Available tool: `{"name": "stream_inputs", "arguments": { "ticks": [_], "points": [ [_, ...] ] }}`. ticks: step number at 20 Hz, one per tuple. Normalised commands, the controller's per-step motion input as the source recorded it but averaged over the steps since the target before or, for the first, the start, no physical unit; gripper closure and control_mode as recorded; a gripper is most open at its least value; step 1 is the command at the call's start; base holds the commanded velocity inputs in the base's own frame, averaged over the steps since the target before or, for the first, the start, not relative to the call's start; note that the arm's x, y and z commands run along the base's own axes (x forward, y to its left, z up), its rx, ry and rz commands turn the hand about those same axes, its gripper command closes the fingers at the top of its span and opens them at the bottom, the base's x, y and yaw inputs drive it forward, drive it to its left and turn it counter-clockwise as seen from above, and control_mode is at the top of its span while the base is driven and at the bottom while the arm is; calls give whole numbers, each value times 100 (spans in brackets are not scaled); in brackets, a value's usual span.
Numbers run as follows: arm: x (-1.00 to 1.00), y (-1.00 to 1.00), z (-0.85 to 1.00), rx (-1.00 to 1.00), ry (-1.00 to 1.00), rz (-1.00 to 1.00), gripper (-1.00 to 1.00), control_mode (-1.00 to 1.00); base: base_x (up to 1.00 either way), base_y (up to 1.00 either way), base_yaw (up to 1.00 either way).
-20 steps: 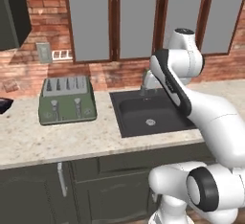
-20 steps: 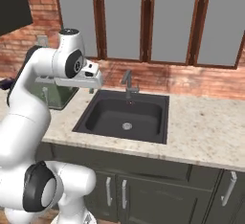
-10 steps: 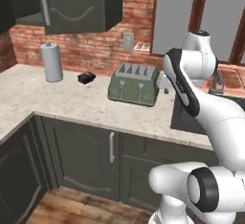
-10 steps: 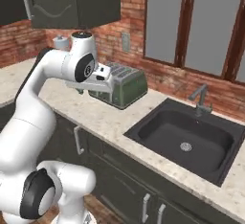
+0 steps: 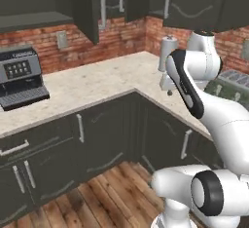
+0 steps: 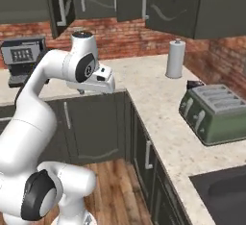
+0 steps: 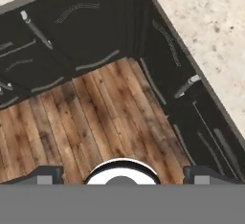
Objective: Close all open cabinet doors.
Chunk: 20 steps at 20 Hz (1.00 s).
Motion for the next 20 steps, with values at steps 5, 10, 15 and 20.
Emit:
{"name": "stream_inputs", "arguments": {
  "ticks": [5, 10, 15, 20],
  "points": [
    [0, 0, 0, 0, 0, 0, -100, 100, 5, 0, 84],
    [0, 0, 0, 0, 0, 0, -100, 100, 23, 0, 56],
    [0, 0, 0, 0, 0, 0, -100, 100, 27, 0, 25],
    [0, 0, 0, 0, 0, 0, -100, 100, 39, 0, 8]
  ]
}}
